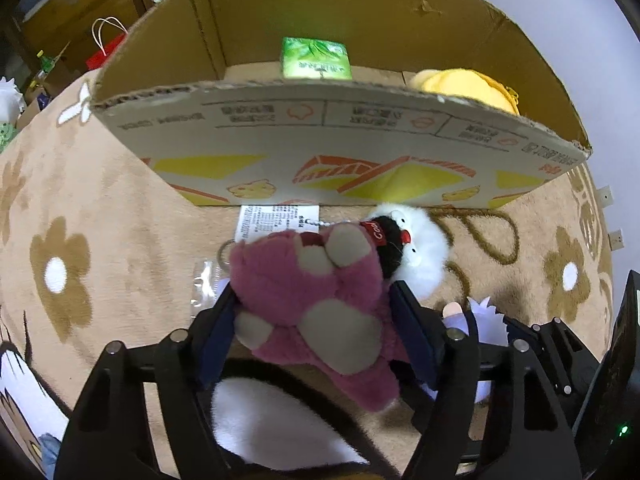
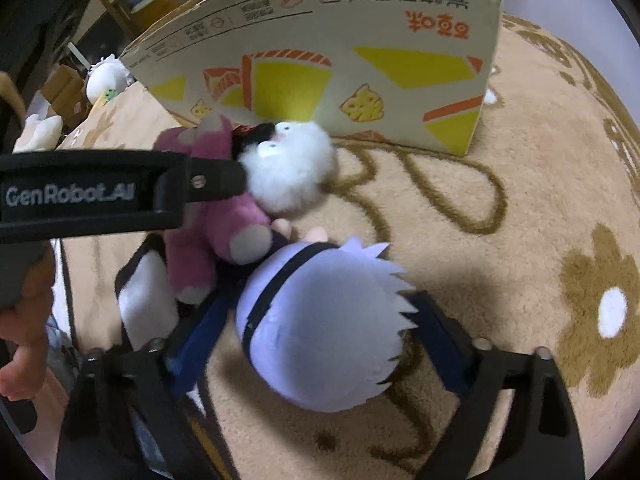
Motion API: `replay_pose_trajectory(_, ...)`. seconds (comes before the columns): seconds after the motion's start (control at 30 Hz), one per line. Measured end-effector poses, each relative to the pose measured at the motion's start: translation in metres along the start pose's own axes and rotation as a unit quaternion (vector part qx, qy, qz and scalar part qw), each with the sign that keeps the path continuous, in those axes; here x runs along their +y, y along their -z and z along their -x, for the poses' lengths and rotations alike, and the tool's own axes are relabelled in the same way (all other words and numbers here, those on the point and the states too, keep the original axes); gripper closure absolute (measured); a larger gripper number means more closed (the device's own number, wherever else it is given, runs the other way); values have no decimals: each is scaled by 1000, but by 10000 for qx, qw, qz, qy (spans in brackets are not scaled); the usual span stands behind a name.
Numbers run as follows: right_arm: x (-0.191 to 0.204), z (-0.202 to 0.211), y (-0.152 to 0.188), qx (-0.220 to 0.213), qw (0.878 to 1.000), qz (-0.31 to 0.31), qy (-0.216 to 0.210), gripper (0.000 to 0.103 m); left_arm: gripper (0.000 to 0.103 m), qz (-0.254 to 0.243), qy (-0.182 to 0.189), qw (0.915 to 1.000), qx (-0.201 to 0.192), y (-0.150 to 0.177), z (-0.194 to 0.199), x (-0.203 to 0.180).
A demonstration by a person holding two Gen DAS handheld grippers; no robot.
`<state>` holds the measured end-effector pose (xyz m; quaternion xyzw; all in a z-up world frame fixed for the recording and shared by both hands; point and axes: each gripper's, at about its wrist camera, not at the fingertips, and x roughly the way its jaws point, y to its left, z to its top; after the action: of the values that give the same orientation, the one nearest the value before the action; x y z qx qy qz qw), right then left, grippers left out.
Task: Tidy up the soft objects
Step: 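Grasp the pink bear with the left tool while the right tool grasps the white-haired doll, then lift the pink bear and white-haired doll and carry both over the box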
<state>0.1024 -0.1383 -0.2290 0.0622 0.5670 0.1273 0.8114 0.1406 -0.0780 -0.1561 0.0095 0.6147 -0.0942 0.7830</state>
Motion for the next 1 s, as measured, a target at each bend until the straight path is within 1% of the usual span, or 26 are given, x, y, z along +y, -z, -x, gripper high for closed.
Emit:
replay_pose_trajectory(0.03,0,0,0,-3,10000,-25,-28,10,36,4,-19,10000,-31,0,1,-2)
replay_pose_trajectory(0.07,-2,0,0,-10,10000,-36,-47,14,36,11,-6,10000,-37,1,1,-4)
replay_pose_trajectory(0.1,-2,0,0,-22,10000,-25,-87,21,37,15,8,10000,-41,1,1,-4)
replay_pose_trajectory(0.17,0,3,1,-34,9999,22,-166,27,37,39,40,10000,-49,4,2,-3)
replay_pose_trajectory(0.27,2,6,3,-34,9999,56,-136,31,37,110,131,9998,-64,6,2,0)
replay_pose_trajectory(0.4,-2,9,5,-29,9998,-35,-197,33,35,134,211,9996,-111,4,2,4)
replay_pose_trajectory(0.47,-3,9,5,-28,9998,-23,-183,33,33,110,172,9997,-120,7,5,16)
replay_pose_trajectory(0.57,-3,11,4,-24,9998,-16,-184,33,30,61,52,9999,-98,4,-2,10)
replay_pose_trajectory(0.63,-3,10,5,-19,9998,4,-175,36,30,42,15,9999,-121,3,-3,10)
replay_pose_trajectory(0.8,-6,13,4,-45,9998,-31,-199,39,40,-54,-88,9997,-233,4,1,8)
replay_pose_trajectory(0.93,-3,20,5,-115,9998,70,-163,41,42,-27,-234,9991,-362,8,7,7)
replay_pose_trajectory(1.0,-7,25,4,-147,9996,-58,-237,41,43,-71,-292,9984,-474,12,14,8)
